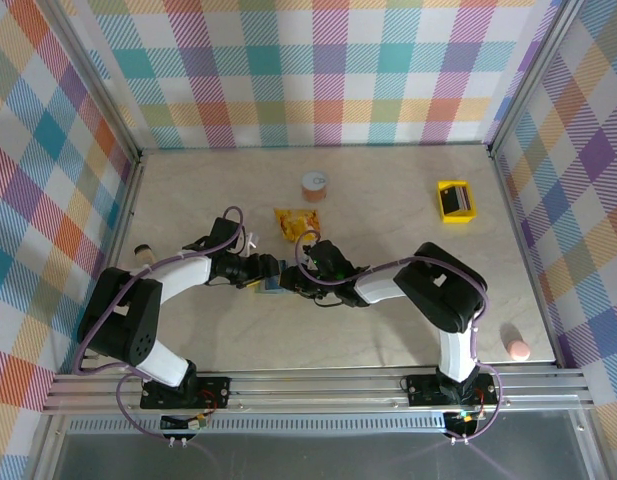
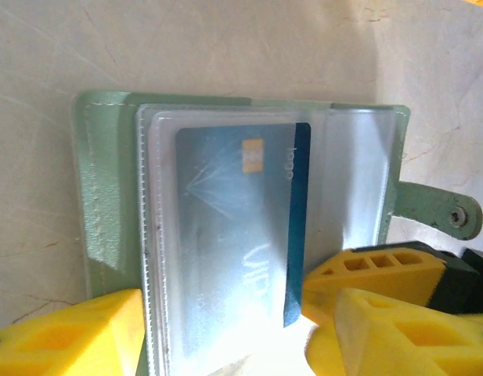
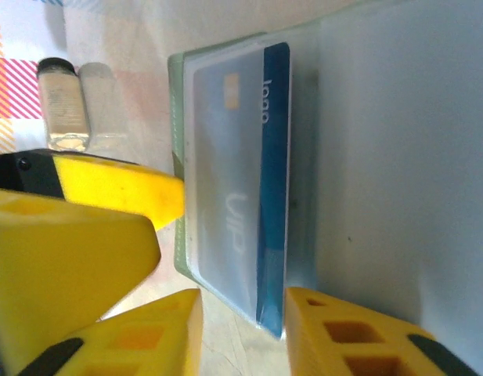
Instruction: Put the credit cards into the card holder
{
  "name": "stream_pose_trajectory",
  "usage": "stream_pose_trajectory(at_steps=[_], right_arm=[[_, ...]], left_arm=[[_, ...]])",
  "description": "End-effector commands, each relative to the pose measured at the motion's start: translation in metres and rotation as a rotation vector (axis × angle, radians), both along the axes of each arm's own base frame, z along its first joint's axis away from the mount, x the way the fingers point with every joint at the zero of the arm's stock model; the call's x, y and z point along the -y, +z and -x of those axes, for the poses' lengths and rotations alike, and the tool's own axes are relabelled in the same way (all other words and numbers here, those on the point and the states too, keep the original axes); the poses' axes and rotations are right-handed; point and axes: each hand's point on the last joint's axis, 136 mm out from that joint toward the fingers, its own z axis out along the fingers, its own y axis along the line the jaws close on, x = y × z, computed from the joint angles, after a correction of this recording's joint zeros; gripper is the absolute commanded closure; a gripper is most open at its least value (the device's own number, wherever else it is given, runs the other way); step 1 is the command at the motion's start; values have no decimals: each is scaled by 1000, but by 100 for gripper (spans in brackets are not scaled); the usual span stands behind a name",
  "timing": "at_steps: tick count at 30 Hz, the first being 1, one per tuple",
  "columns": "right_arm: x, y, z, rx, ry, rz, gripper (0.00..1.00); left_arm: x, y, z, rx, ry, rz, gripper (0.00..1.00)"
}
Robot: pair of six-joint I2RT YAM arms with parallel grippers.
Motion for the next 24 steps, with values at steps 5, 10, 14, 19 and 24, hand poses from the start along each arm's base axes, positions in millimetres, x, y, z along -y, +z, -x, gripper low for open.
stream_pose_trajectory(at_steps=[5, 10, 14, 19, 24], right_arm=[[37, 27, 20, 20, 9, 173, 61], [51, 39, 16, 27, 8, 308, 63], [43, 43, 7, 16, 63, 415, 63], [29, 37, -9, 0, 80, 483, 64], [14, 25, -17, -39, 95, 498, 64]], left_arm=[[-4, 6, 0, 20, 32, -20, 38], [-18, 6, 3, 16, 95, -76, 41], [-34, 2, 7, 13, 166, -95, 52], [-29, -6, 13, -17, 153, -46, 62], [-27, -12, 15, -22, 150, -30, 75]])
